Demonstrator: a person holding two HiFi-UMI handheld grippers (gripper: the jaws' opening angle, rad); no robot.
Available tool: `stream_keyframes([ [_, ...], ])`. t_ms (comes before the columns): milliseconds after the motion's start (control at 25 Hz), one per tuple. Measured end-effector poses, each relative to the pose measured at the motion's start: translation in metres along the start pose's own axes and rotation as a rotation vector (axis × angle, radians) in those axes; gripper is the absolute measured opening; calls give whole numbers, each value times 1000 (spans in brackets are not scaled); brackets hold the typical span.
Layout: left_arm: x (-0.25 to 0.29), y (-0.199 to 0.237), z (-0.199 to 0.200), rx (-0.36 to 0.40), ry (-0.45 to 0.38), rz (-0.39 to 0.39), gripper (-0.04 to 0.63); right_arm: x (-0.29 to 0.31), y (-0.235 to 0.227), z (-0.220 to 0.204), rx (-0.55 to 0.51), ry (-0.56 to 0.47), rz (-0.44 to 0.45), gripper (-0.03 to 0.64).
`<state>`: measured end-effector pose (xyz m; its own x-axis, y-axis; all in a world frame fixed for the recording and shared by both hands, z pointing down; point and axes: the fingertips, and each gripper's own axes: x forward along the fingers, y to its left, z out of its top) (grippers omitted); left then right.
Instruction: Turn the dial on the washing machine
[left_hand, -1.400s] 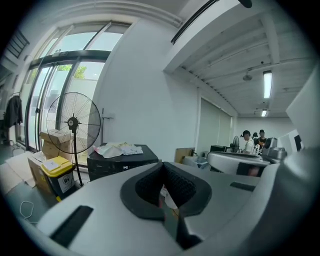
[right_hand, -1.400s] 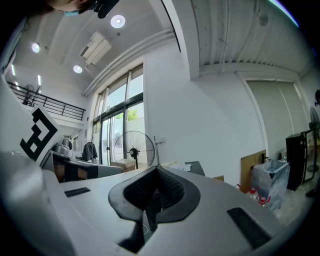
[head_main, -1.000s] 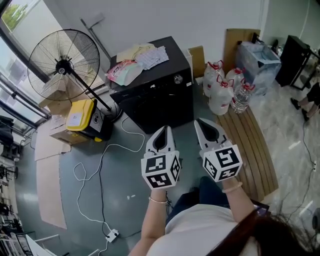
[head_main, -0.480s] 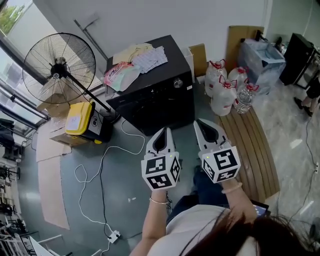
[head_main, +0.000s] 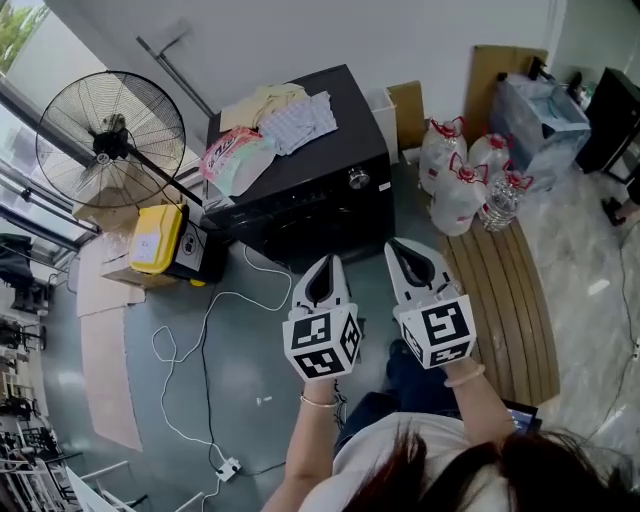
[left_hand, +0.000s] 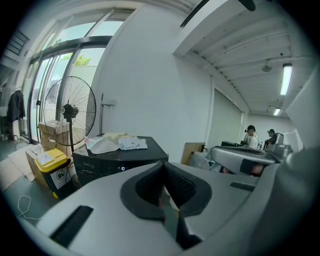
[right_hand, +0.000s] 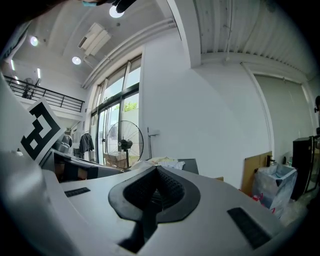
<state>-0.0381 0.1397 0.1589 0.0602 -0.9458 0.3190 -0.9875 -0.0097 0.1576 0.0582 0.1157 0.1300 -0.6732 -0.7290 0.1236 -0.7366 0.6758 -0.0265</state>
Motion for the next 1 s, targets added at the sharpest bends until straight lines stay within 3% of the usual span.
stream_keyframes([
  [480, 58, 21, -10, -19, -2, 45, 17, 56, -33, -30, -10, 41, 35, 23],
  [1000, 126, 67, -31, 24, 30, 28, 17, 137, -57, -67, 4, 86, -37, 23],
])
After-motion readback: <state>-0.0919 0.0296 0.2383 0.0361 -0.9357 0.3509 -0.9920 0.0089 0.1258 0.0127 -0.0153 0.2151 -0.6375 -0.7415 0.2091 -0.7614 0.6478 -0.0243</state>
